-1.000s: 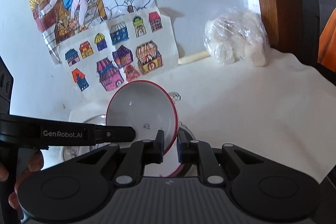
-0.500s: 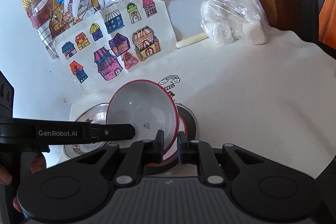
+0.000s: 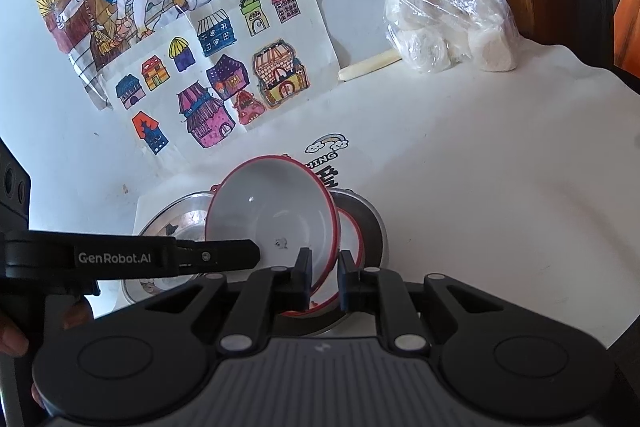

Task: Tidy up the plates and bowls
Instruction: 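Carry the second white bowl with both grippers and lower it into the first, then open both grippers and release the second white bowl onto the bowl stack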

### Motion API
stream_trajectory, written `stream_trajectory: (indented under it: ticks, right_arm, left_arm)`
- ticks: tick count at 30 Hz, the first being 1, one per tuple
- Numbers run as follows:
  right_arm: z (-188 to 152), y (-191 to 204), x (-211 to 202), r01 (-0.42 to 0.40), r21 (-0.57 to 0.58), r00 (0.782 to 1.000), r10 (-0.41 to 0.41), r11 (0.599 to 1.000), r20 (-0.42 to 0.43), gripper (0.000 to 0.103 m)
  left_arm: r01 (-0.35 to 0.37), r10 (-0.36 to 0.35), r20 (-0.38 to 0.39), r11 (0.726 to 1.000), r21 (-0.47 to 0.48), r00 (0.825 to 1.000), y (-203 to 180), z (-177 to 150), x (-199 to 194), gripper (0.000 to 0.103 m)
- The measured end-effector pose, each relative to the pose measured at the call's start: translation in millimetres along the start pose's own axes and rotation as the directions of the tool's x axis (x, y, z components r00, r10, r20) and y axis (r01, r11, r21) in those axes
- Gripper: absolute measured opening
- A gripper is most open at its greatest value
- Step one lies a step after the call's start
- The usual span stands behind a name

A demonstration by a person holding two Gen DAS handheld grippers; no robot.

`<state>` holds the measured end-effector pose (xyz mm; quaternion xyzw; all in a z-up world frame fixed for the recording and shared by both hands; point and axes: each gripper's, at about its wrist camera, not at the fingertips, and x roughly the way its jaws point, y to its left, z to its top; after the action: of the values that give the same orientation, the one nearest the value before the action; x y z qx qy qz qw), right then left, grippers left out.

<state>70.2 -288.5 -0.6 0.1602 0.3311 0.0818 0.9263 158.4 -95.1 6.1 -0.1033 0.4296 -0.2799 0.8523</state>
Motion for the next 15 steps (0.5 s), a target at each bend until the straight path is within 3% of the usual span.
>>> stream_trajectory:
  ticks: [15]
  right_arm:
    - [1.8,-5.2,7.9,-0.012,0.014,1.0,0.012,1.0,-0.02,0.016]
  left_arm:
    - [0.001,-0.002,-0.02,1.0,-0.022,1.0,9.1,1.7,7.1,0.012]
